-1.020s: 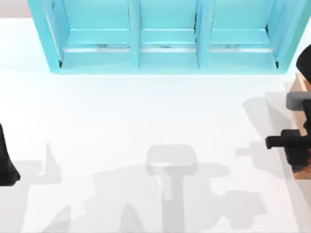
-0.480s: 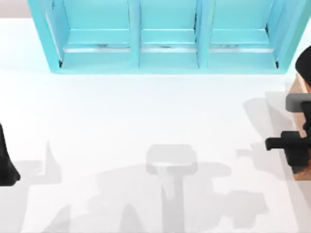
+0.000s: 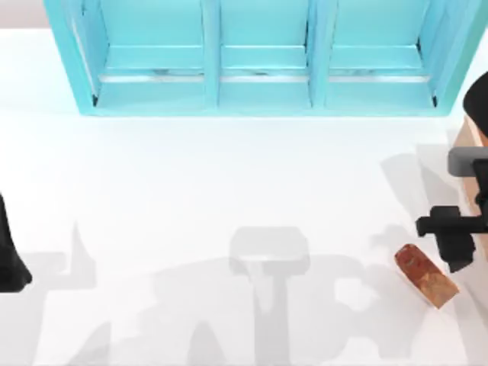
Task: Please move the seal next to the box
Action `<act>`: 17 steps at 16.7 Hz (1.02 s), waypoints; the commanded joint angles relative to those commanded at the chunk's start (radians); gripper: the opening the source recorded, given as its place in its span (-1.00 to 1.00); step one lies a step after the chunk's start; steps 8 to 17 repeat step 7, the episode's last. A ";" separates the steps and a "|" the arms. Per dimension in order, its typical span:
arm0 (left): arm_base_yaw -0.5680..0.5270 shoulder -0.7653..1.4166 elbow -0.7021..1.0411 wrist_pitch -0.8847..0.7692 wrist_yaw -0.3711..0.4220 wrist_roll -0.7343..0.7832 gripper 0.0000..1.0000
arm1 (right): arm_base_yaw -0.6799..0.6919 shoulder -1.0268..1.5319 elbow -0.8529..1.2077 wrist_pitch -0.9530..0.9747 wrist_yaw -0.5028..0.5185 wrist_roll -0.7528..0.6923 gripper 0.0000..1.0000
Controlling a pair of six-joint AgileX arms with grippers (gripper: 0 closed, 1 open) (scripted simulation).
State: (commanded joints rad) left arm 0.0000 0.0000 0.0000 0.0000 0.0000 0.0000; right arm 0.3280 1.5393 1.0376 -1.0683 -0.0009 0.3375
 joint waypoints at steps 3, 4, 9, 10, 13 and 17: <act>0.000 0.000 0.000 0.000 0.000 0.000 1.00 | 0.000 0.000 0.000 0.000 0.000 0.000 1.00; 0.000 0.000 0.000 0.000 0.000 0.000 1.00 | 0.000 0.000 0.000 0.000 0.000 0.000 1.00; 0.000 0.000 0.000 0.000 0.000 0.000 1.00 | 0.000 0.000 0.000 0.000 0.000 0.000 1.00; 0.000 0.000 0.000 0.000 0.000 0.000 1.00 | 0.000 0.000 0.000 0.000 0.000 0.000 1.00; 0.000 0.000 0.000 0.000 0.000 0.000 1.00 | 0.000 0.000 0.000 0.000 0.000 0.000 1.00; 0.000 0.000 0.000 0.000 0.000 0.000 1.00 | 0.000 0.000 0.000 0.000 0.000 0.000 1.00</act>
